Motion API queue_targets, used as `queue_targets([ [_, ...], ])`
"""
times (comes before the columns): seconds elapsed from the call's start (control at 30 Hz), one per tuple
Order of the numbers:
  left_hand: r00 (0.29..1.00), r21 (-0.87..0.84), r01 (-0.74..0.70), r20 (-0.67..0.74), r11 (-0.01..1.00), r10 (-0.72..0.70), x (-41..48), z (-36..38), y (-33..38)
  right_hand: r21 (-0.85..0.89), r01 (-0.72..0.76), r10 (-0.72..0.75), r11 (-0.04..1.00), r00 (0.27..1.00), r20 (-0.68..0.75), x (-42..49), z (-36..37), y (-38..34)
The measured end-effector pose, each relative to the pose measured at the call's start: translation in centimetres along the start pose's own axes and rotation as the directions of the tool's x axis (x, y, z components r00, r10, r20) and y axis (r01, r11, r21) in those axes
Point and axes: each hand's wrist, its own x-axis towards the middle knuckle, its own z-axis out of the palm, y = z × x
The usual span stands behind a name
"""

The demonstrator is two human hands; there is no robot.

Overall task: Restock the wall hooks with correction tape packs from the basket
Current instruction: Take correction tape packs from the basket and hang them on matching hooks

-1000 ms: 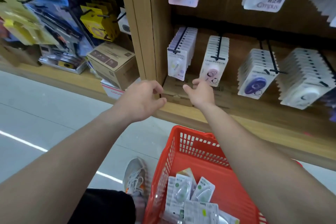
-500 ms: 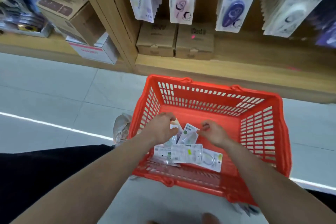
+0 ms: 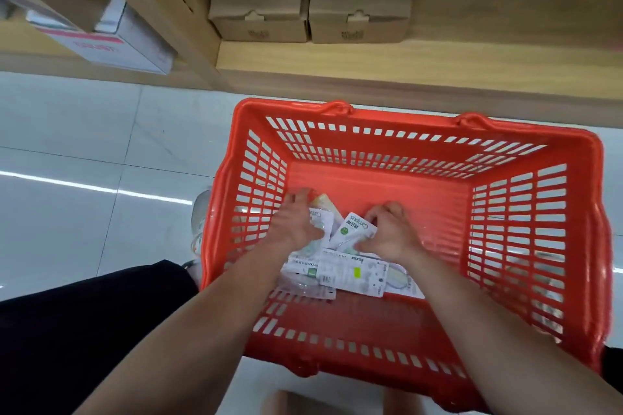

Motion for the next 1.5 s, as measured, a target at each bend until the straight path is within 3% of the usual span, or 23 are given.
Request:
queue_targets([
  [0.13, 0.995, 0.157, -0.033, 0.097, 0.987, 0.018, 0.5, -0.1, -0.1, 0.222, 0.001, -0.021, 0.975, 0.996, 0.086, 0.0, -0.1, -0.2],
  [0.23, 0.989, 0.127, -0.074, 0.133, 0.989, 0.057, 0.3, -0.4, 0.1, 0.323, 0.000, -0.023, 0.946, 0.997, 0.069, -0.3, -0.1, 0.5],
  [0.3, 0.985, 0.030, -0.101, 0.147, 0.994, 0.095, 0.0, -0.7, 0.0, 0.473, -0.040, 0.028, 0.880, 0.999, 0.031, -0.7, -0.1, 1.1],
  [0.43, 0.991, -0.225, -0.115, 0.040, 0.968, 0.128, -0.7, -1.1, 0.4, 0.806, -0.030, 0.100, 0.592, 0.994, -0.036, -1.4, -1.3, 0.8],
  [0.5, 0.995, -0.398, -0.099, -0.052, 0.912, 0.086, -1.0, -1.5, 0.8, 0.869, 0.011, 0.088, 0.494, 0.994, -0.063, -1.9, -2.5, 0.0],
  [0.6, 0.993, -0.601, -0.088, -0.113, 0.794, 0.024, -1.2, -2.3, 1.3, 0.893, 0.071, 0.124, 0.444, 0.982, -0.140, -2.3, -4.3, -0.6],
  [0.7, 0.985, -0.646, -0.138, -0.171, 0.750, 0.033, -2.0, -2.9, 1.7, 0.848, 0.109, 0.097, 0.518, 0.978, -0.184, -3.1, -6.1, -0.7],
  [0.83, 0.978, -0.708, -0.164, -0.205, 0.687, 0.021, -3.1, -3.0, 2.0, 0.827, 0.179, 0.059, 0.532, 0.967, -0.247, -4.5, -7.8, -0.8],
  [0.93, 0.984, -0.774, -0.126, -0.176, 0.621, -0.020, -3.6, -2.9, 1.8, 0.807, 0.236, 0.036, 0.542, 0.953, -0.302, -5.5, -8.4, -0.7],
  [1.1, 0.994, -0.864, -0.056, -0.094, 0.500, -0.051, -4.4, -1.8, 2.7, 0.767, 0.170, -0.089, 0.618, 0.985, -0.146, -6.4, -7.5, -1.6],
  [1.2, 0.998, -0.900, -0.025, -0.049, 0.434, -0.044, -4.7, -0.9, 3.8, 0.687, 0.217, -0.083, 0.693, 0.971, -0.224, -6.0, -5.8, -2.3],
  [1.27, 0.998, -0.905, -0.026, -0.045, 0.425, -0.034, -4.8, -0.4, 4.1, 0.655, 0.226, -0.067, 0.721, 0.964, -0.258, -5.7, -4.9, -2.4],
  [1.4, 1.000, -0.894, -0.003, -0.009, 0.447, -0.011, -4.7, 0.1, 4.3, 0.619, 0.183, -0.083, 0.764, 0.979, -0.188, -5.6, -3.8, -2.5],
  [1.5, 1.000, -0.881, -0.009, -0.004, 0.474, 0.011, -4.2, 0.2, 4.3, 0.660, 0.177, -0.060, 0.731, 0.979, -0.196, -5.4, -3.0, -2.9],
])
